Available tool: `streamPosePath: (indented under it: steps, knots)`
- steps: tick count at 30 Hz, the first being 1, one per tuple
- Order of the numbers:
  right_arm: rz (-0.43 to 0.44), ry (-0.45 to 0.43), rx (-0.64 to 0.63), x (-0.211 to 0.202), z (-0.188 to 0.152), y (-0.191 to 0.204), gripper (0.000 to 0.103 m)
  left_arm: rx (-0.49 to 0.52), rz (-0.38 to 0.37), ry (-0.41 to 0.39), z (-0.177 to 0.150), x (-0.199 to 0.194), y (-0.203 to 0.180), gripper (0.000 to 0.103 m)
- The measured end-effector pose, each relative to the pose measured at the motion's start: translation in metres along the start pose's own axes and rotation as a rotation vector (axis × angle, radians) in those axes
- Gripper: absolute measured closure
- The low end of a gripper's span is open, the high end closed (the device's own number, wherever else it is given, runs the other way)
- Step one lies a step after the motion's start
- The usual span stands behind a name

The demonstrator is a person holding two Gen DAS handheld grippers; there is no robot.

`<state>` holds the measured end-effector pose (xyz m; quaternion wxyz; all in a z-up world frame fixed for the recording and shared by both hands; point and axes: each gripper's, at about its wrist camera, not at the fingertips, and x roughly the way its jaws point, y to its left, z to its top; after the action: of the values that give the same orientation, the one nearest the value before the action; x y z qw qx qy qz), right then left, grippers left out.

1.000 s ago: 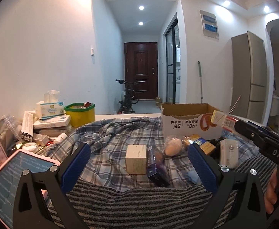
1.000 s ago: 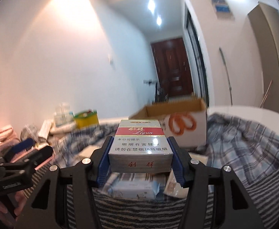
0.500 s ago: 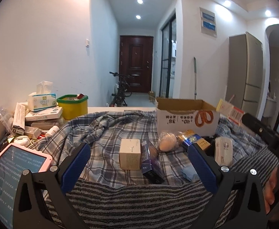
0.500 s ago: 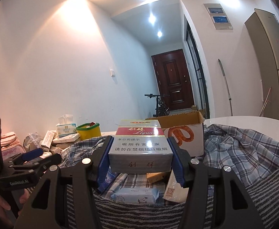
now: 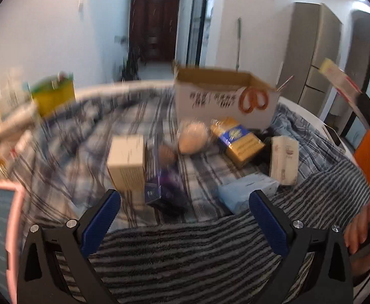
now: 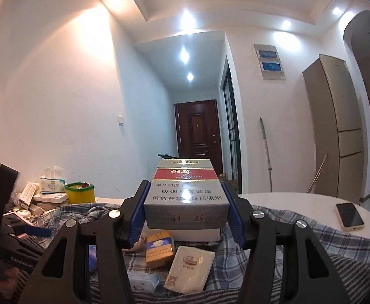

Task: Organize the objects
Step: 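Grasp the tall dark blue box with the left gripper while the right gripper holds the white carton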

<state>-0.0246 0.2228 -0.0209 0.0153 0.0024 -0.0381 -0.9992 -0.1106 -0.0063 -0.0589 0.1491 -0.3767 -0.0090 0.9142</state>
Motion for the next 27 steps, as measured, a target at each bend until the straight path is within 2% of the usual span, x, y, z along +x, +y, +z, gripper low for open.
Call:
streamPosePath:
  steps: [4,8,10,12,16,17,18,20,21,22,24,27]
  knots:
    - [0.006,0.011,-0.018,0.003,0.000,0.005,0.048,-0.054,0.008,0.039,0.009,0.010,0.014,0.005]
    - [0.021,0.036,-0.030,0.006,-0.002,0.009,0.048,-0.010,0.016,0.077,0.016,0.022,0.011,0.005]
    - [0.031,0.049,-0.035,0.007,-0.003,0.010,0.048,0.004,-0.018,0.111,0.017,0.029,0.011,0.005]
    - [0.030,0.062,-0.042,0.008,-0.004,0.012,0.048,0.007,-0.057,0.171,0.019,0.043,0.011,0.014]
    - [0.034,0.062,-0.039,0.007,-0.004,0.010,0.048,-0.040,-0.086,0.232,0.018,0.058,0.021,0.015]
    - [0.034,0.063,-0.040,0.007,-0.005,0.010,0.048,-0.057,-0.088,0.242,0.019,0.061,0.025,0.021]
    - [0.033,0.064,-0.042,0.007,-0.005,0.010,0.048,-0.068,-0.091,0.249,0.019,0.063,0.027,0.039]
    - [0.033,0.071,-0.048,0.006,-0.006,0.013,0.048,-0.083,-0.106,0.285,0.019,0.071,0.031,0.070]
    - [0.033,0.076,-0.050,0.007,-0.006,0.014,0.048,-0.097,-0.120,0.301,0.018,0.075,0.032,0.078]
    - [0.032,0.080,-0.053,0.007,-0.007,0.014,0.048,-0.110,-0.134,0.299,0.016,0.076,0.033,0.080]
    - [0.033,0.087,-0.052,0.008,-0.006,0.012,0.048,-0.098,-0.116,0.258,0.015,0.070,0.032,0.081]
    - [0.033,0.093,-0.049,0.010,-0.006,0.012,0.048,-0.038,-0.076,0.146,0.018,0.048,0.023,0.081]
